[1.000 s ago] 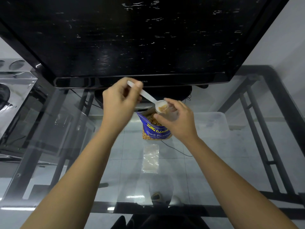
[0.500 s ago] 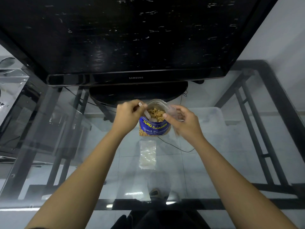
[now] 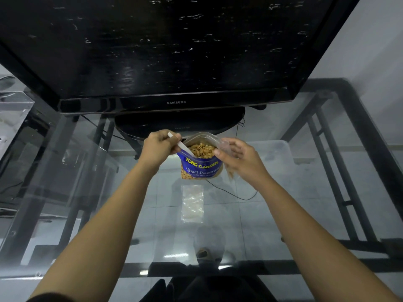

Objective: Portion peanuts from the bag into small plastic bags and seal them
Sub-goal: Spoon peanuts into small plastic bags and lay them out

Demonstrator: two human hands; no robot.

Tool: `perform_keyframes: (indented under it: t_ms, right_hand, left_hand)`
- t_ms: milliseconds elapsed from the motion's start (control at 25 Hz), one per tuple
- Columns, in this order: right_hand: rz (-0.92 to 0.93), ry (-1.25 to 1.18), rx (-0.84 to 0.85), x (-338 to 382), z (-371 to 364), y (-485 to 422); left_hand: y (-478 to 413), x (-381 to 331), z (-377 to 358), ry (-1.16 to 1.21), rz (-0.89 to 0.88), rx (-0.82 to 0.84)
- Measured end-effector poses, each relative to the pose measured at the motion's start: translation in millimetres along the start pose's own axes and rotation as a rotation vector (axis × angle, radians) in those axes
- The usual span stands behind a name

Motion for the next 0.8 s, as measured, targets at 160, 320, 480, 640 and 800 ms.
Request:
perform_keyframes:
  t_ms: [160, 320, 480, 640, 800]
  right_hand:
    - [-0.013, 0.007, 0.018, -0.3, 0.7, 0.8]
    - [-0.017, 0.015, 0.023, 0.7, 2.2, 0.2]
    - [-0.016, 0.030, 0.035, 1.1, 3.0, 0.2]
    - [-0.018, 0.056, 0.037, -0.6, 1.9, 0.0]
    - [0.028, 0.209, -0.082, 8.0, 6.7, 1.3]
  left_hand:
    - [-4.4, -1.6, -8.4, 0.119, 0.083, -0.155]
    - [-5.2, -3.2, -16.1, 0.195, 0.133, -0.223]
    - [-7.2, 1.9, -11.6, 0.236, 0.145, -0.188]
    - [-13.1, 4.9, -4.0, 0.363, 0.128, -0.149]
    - [-17.1, 10.8, 7.3, 0.495, 0.124, -0.199]
Point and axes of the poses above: each hand's wrist, its own y-axis away from the middle knuckle, its own z-axis out of the back of the hand, x = y × z, the point moved 1 cm from there along -y, towards the middle knuckle, and after that the axes turned 12 degrees about x, right-handed, at the moved point
